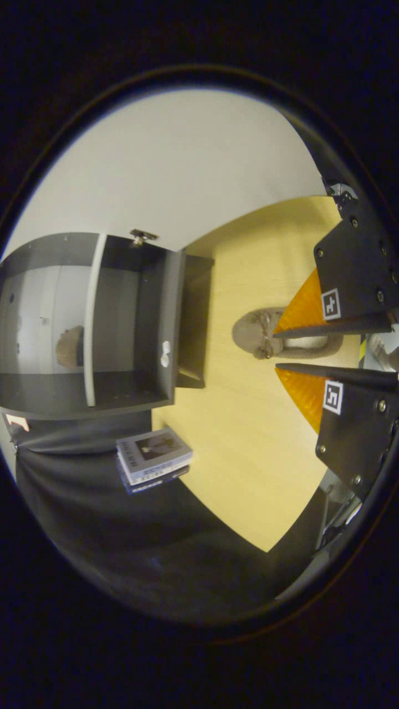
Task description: Open the shoe cabinet door, grab the shoes and put them into the shoe cabinet, then close the shoe cabinet door.
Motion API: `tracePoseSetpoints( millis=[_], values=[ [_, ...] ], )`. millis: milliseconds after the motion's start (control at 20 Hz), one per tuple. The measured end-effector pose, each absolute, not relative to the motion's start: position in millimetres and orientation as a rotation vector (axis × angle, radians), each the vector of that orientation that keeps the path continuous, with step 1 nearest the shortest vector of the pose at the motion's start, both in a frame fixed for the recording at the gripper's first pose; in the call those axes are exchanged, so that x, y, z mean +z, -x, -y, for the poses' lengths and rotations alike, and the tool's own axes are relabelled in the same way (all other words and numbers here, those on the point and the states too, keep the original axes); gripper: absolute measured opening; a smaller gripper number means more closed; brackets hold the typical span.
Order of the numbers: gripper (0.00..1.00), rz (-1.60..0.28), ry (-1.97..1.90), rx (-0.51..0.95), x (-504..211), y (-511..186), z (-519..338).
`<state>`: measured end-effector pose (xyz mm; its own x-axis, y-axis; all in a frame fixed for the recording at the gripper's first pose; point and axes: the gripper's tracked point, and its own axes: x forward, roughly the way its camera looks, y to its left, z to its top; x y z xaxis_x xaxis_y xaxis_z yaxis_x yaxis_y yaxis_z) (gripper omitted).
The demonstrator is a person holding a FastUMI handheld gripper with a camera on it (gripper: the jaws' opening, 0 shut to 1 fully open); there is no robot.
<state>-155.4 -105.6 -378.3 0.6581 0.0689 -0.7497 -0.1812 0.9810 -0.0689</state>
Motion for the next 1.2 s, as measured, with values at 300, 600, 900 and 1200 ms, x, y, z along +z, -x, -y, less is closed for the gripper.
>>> tracePoseSetpoints(
  millis=[300,600,900,1200],
  values=[
    [0.26,-1.014,0.206,0.133,-461,154,110],
    [0.26,-1.043,0.277,0.108,-485,150,118],
    [0.01,-1.034,0.233,0.043,-473,149,118],
    [0.0,-0.952,0.155,-0.042,-427,121,120]
  ],
)
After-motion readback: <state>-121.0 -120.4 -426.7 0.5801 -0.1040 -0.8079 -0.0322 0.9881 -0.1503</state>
